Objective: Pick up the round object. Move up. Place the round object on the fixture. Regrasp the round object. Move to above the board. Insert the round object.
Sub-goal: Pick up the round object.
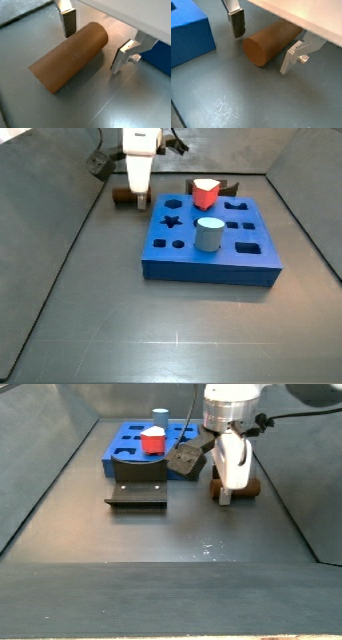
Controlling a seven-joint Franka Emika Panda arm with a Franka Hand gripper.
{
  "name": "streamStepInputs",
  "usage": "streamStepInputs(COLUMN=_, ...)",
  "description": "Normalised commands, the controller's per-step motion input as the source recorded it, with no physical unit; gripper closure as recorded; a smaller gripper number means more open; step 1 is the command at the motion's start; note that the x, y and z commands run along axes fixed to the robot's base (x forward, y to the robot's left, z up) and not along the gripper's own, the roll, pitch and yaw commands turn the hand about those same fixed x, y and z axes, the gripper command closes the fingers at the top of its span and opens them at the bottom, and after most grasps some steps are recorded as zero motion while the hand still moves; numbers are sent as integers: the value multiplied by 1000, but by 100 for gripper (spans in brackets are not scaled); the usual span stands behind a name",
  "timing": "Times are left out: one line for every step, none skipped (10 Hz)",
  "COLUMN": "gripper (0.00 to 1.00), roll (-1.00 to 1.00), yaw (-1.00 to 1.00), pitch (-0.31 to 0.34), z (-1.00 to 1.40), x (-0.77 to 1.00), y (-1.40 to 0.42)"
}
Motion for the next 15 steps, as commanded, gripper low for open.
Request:
streamStepInputs(gripper=0, roll=-657, yaw=-249, pitch=-117, z=-263, x=0, y=86)
streamStepInputs(gripper=0, roll=-620, yaw=-160, pitch=-103, z=-237, x=-3, y=89)
streamStepInputs(gripper=0, roll=-97, yaw=-66, pitch=-46, z=-17, x=-20, y=83)
streamStepInputs(gripper=100, roll=-11, yaw=-34, pitch=0, z=0, x=-11, y=0)
streamStepInputs(gripper=100, roll=0, yaw=0, pitch=0, z=0, x=0, y=0)
streamStepInputs(gripper=100, roll=0, yaw=0, pitch=0, z=0, x=0, y=0)
streamStepInputs(gripper=100, roll=0, yaw=0, pitch=0, z=0, x=0, y=0)
streamStepInputs(gripper=100, roll=0, yaw=0, pitch=0, z=0, x=0, y=0)
streamStepInputs(gripper=100, roll=0, yaw=0, pitch=0, z=0, x=0, y=0)
streamStepInputs(gripper=100, roll=0, yaw=0, pitch=0, z=0, x=0, y=0)
streamStepInputs(gripper=100, roll=0, yaw=0, pitch=0, z=0, x=0, y=0)
streamStepInputs(gripper=100, roll=0, yaw=0, pitch=0, z=0, x=0, y=0)
streamStepInputs(gripper=100, roll=0, yaw=0, pitch=0, z=0, x=0, y=0)
streamStepInputs(gripper=100, roll=0, yaw=0, pitch=0, z=0, x=0, y=0)
streamStepInputs(gripper=100, roll=0, yaw=0, pitch=0, z=0, x=0, y=0)
